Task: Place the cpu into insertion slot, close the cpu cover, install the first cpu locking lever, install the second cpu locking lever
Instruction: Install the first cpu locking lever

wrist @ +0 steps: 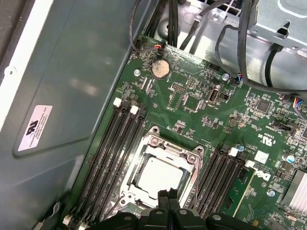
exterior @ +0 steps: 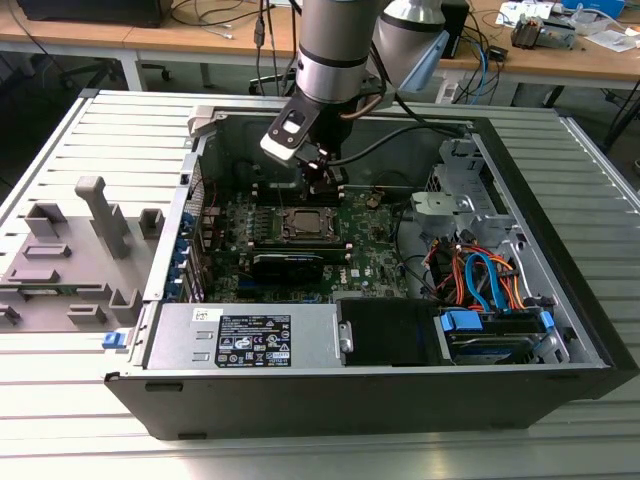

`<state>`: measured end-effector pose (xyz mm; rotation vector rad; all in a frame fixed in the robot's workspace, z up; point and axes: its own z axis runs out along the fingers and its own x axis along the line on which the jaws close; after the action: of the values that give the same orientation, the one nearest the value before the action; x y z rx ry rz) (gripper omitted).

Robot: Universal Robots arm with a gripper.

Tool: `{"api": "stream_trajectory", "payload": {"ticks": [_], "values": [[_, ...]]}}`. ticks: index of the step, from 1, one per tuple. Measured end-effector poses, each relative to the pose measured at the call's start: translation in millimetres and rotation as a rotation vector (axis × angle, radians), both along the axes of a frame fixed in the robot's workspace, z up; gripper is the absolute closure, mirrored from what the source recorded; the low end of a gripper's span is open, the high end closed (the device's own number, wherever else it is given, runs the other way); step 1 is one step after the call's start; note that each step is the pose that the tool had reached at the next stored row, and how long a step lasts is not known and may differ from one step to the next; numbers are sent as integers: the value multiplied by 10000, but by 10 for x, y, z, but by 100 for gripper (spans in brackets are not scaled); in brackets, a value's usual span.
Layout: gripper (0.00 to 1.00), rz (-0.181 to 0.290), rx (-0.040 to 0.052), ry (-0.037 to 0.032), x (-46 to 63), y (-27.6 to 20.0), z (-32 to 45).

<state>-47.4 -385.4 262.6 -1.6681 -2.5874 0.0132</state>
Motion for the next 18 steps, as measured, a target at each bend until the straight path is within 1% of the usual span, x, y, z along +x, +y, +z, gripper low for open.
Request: {"api": "stream_trajectory", "payload": {"ticks": [16,18], "values": [[89,630,0,0,0,0,0],[89,821,1,0,0,0,0]]}}
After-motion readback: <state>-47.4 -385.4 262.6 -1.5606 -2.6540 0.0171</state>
